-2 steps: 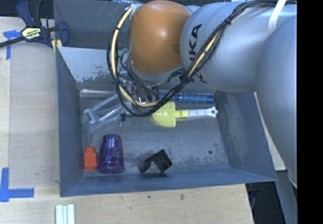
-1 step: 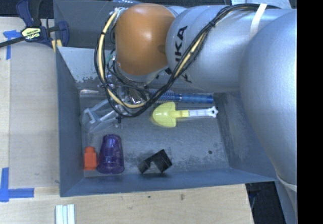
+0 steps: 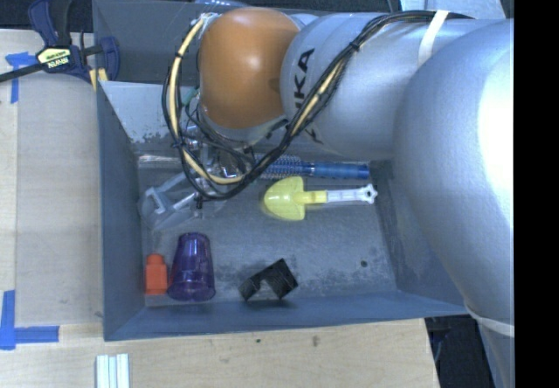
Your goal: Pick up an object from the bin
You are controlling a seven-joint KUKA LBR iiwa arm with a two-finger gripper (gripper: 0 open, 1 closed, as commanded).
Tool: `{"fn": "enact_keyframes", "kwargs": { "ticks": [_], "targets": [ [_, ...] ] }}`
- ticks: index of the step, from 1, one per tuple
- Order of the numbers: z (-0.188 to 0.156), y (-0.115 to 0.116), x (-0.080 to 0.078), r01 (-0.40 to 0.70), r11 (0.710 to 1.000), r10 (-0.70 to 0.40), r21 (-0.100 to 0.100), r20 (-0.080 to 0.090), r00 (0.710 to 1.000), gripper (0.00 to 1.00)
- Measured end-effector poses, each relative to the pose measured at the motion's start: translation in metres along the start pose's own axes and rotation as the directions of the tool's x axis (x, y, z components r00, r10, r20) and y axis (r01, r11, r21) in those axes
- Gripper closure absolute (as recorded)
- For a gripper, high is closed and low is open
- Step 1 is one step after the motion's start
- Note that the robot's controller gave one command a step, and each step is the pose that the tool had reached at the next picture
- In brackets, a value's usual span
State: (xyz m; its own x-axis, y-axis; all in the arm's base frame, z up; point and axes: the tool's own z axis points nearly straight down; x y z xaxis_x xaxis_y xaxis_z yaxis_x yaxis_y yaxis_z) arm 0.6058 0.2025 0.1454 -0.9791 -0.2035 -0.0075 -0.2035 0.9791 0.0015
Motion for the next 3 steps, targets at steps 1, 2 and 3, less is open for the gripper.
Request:
{"fn": "enact_keyframes", "kwargs": {
  "ticks": [1, 2, 3],
  "targets": [
    [0.048, 0.005, -0.002, 0.131, 0.991, -0.131, 0.001, 0.001, 0.991, 0.00],
    [0.072, 0.007, -0.003, 0.156, 0.988, -0.156, -0.001, 0.002, 0.988, 1.00],
    [0.072, 0.007, -0.003, 0.156, 0.988, -0.156, -0.001, 0.002, 0.988, 1.00]
  ]
}}
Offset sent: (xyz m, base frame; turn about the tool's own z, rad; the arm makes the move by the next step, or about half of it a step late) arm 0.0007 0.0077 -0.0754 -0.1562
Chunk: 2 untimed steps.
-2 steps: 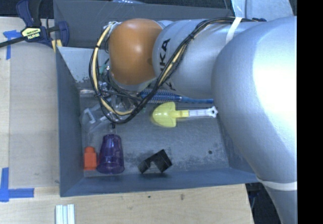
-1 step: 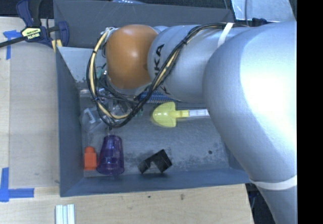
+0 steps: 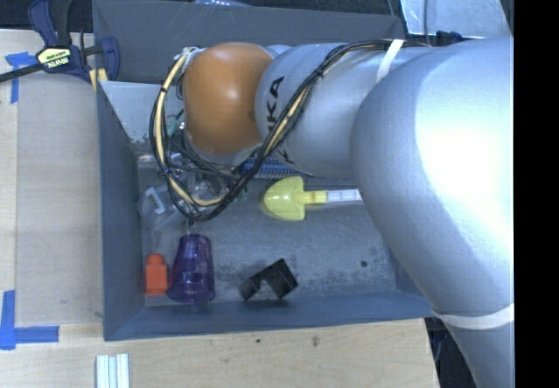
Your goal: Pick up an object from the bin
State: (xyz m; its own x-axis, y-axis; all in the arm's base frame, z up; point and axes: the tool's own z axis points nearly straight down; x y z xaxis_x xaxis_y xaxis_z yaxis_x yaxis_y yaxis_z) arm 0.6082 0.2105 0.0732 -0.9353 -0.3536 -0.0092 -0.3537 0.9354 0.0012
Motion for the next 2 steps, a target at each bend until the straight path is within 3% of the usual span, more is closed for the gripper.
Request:
{"fn": "enact_keyframes", "kwargs": {
  "ticks": [2],
  "targets": [
    [-0.0050, -0.0001, 0.0006, 0.000, 1.000, 0.000, 0.000, 0.001, 1.000, 1.00]
  ]
}}
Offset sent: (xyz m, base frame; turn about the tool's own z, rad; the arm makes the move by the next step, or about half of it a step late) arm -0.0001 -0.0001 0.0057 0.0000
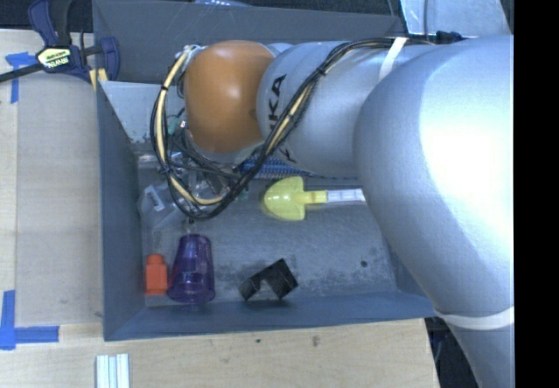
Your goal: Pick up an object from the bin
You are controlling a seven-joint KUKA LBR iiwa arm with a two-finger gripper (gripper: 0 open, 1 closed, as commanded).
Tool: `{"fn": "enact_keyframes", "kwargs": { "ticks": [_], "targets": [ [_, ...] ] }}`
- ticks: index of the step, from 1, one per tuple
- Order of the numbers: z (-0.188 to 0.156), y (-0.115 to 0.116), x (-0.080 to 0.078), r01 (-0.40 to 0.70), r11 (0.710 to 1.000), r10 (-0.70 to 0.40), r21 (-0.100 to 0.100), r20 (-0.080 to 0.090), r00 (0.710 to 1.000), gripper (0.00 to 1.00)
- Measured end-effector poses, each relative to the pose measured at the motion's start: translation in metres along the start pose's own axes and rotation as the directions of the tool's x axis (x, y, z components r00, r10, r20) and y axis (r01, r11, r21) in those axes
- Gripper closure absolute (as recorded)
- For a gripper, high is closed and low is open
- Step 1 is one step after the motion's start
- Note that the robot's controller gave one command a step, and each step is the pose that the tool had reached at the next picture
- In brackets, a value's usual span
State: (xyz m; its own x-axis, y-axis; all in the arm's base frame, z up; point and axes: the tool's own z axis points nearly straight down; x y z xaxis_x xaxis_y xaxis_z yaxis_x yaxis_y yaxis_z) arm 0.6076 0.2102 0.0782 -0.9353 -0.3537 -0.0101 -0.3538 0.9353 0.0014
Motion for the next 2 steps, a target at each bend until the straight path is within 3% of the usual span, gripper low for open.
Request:
{"fn": "enact_keyframes", "kwargs": {
  "ticks": [2],
  "targets": [
    [-0.0087, -0.0003, 0.0012, -0.001, 1.000, 0.001, 0.000, -0.003, 1.000, 1.00]
  ]
}}
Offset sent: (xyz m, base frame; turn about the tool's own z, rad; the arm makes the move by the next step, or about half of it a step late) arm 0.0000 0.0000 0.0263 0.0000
